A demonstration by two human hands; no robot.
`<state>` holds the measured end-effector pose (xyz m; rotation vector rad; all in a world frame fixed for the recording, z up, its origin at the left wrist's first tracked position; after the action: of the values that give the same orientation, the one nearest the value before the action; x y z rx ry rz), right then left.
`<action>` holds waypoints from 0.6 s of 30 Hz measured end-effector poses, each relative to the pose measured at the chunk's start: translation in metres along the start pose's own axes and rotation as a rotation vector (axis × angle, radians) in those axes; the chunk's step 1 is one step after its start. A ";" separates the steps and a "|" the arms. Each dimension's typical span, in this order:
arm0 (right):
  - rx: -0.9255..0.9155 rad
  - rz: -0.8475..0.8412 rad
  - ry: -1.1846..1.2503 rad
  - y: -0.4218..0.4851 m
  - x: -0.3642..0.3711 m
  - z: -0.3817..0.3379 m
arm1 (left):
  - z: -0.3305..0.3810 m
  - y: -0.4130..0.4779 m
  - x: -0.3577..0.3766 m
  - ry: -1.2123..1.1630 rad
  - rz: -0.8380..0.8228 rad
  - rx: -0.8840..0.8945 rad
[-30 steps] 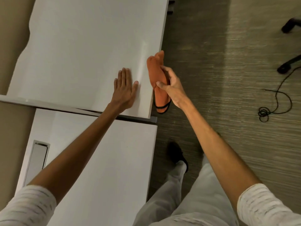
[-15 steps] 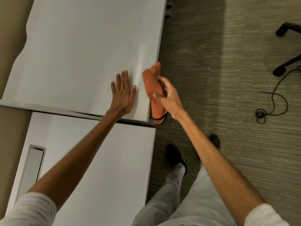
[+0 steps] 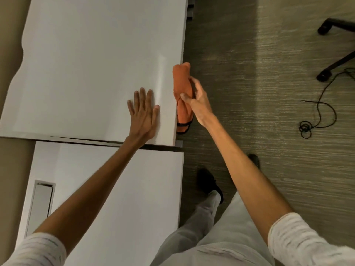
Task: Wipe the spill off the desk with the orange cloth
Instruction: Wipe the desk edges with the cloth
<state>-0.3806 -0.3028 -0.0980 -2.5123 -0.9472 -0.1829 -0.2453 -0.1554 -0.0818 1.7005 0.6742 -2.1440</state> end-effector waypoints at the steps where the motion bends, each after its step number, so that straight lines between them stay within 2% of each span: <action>1: 0.002 0.004 0.004 -0.012 0.003 0.005 | 0.000 0.000 0.000 0.001 -0.002 -0.009; 7: 0.036 -0.075 0.041 -0.113 0.015 0.064 | 0.001 0.001 0.000 -0.013 0.016 -0.008; 15: -0.067 0.009 -0.105 -0.010 -0.005 0.021 | 0.000 0.001 0.002 0.018 0.023 0.008; 18: -0.084 0.040 -0.096 -0.014 -0.004 0.025 | 0.000 0.001 0.003 0.025 0.020 0.010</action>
<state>-0.3933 -0.2850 -0.1161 -2.6357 -0.9441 -0.0923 -0.2452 -0.1566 -0.0847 1.7341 0.6513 -2.1196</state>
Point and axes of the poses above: each hand's wrist, its own y-axis towards the middle knuckle, its own x-axis out of the palm, z = x × y, the point moved 5 cm from there along y, towards the middle knuckle, and after that the axes turned 2 degrees about y, right-handed, at the moved point
